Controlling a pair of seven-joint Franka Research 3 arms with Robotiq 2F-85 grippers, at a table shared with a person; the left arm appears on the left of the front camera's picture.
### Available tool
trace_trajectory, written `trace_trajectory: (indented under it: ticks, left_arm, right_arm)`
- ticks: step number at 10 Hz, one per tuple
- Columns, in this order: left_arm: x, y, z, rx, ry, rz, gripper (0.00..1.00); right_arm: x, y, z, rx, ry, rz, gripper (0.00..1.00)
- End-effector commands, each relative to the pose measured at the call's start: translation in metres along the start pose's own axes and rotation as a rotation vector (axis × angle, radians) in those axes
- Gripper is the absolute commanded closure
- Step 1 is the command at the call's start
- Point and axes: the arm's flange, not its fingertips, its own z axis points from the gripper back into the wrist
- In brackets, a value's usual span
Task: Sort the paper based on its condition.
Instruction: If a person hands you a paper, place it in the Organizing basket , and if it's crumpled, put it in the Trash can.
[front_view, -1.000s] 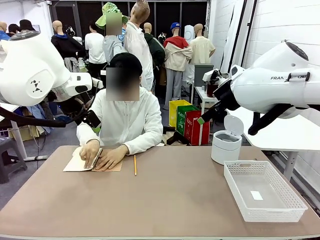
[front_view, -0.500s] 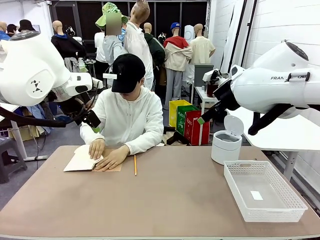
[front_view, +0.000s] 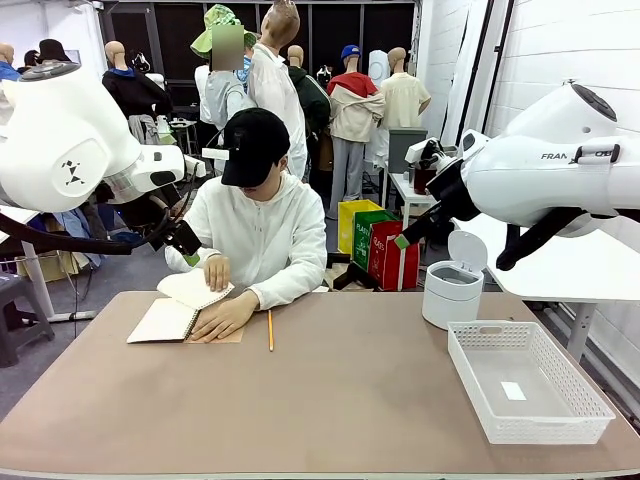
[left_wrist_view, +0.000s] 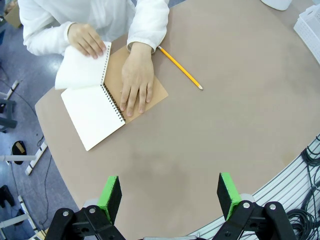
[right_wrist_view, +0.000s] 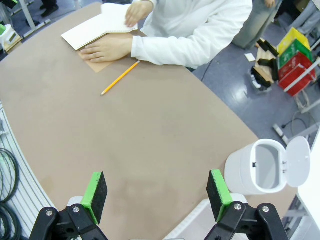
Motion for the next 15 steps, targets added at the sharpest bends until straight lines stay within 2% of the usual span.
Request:
trace_trajectory:
  ticks: [1,15]
  left_arm:
    - [0.0003,0.0007,0.0003,0.001,-0.005,0.001,0.0]
    - [0.0003,0.0007,0.0003,0.001,-0.005,0.001,0.0]
  right_arm:
    - [0.0001,-0.0005,0.001,-0.002,0.009,0.007,0.0]
    - [0.0001,-0.0005,0.001,-0.002,0.009,0.007,0.0]
